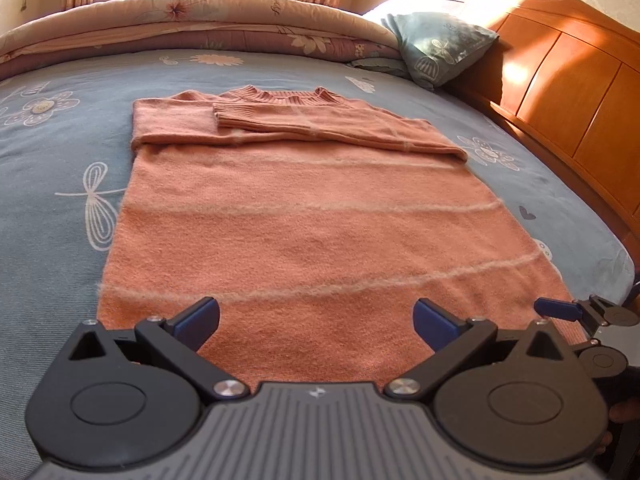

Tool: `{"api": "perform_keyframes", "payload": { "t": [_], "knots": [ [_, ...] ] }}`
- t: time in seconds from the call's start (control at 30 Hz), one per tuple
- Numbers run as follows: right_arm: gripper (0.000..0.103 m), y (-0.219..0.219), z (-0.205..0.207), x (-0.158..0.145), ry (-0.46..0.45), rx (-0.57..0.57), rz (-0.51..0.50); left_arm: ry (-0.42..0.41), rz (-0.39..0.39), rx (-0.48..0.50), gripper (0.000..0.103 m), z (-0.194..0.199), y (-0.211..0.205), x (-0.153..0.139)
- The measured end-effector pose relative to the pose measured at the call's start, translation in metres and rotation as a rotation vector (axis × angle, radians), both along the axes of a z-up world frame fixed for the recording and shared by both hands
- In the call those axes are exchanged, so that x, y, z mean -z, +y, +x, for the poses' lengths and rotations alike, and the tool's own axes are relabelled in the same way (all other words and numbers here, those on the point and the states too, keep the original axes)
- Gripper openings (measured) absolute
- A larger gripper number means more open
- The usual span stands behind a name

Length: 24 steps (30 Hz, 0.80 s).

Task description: Fold clothes

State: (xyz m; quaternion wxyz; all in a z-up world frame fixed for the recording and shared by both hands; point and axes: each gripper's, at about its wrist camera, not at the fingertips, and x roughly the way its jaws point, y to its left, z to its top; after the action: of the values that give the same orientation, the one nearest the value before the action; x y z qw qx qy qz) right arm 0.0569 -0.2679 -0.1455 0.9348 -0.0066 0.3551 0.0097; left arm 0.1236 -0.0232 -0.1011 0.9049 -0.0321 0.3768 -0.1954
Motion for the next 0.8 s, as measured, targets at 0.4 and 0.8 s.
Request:
{"api": "perform_keyframes", "payload": {
  "t": [0.4, 0.8],
  "knots": [
    [0.103, -0.003, 0.001, 0.0, -0.004, -0.021, -0.001, 0.008, 0.077, 0.036, 0.102, -0.015, 0.019, 0.024],
    [0.103, 0.008, 0.005, -0.063, -0.103, -0.327, -0.101, -0.358, 0.489, 0.353, 0.102, -0.08, -0.006, -0.011]
  ]
}}
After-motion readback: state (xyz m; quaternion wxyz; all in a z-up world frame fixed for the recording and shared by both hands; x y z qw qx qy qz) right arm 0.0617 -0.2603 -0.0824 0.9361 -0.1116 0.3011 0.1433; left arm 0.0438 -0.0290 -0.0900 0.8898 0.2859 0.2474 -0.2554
